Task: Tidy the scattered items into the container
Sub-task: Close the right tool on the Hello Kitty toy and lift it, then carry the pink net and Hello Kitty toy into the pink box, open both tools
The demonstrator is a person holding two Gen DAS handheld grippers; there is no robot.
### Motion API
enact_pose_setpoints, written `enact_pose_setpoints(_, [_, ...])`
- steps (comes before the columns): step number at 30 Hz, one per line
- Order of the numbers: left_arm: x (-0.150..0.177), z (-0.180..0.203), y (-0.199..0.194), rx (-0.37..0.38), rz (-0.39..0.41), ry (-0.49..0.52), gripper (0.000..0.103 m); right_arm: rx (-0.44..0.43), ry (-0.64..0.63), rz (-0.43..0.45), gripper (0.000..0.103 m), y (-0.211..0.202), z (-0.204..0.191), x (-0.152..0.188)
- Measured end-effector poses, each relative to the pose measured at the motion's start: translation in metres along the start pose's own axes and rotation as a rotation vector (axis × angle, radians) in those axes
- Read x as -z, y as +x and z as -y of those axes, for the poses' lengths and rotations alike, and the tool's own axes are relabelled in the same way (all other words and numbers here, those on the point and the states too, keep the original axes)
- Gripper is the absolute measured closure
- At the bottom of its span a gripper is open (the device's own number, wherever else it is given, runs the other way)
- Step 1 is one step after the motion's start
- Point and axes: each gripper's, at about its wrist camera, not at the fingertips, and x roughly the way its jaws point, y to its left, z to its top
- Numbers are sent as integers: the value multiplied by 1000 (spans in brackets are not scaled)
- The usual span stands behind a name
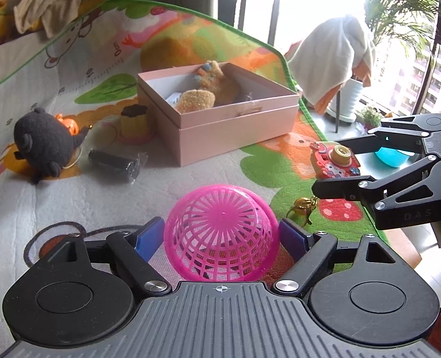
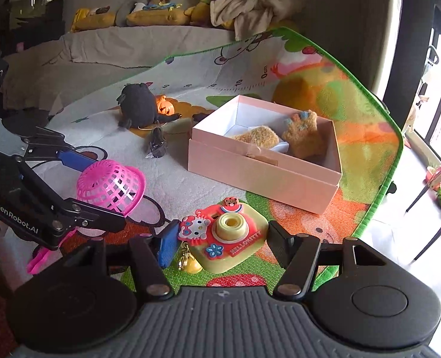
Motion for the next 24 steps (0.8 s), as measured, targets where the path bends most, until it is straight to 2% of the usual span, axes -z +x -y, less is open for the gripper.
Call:
enact_pose_setpoints(8, [-16,17,-20,16,64,48,15,58,-7,85,40,-28,11,-19])
enact_pose_setpoints(14, [-70,19,-20,1,182,107,15,99,61,193,40,-30,52,-67])
enact_pose_setpoints(18, [-126,10,11,1,252,106,15,74,153,229,40,-6,93,-106])
enact_pose_setpoints(22, [-182,-4,61,-1,271,74,14,40,238,219,39,40,129,-129])
enact_pose_setpoints(24, [-199,-14,87,4,256,53,8,55,273,211,22,66,145,-134])
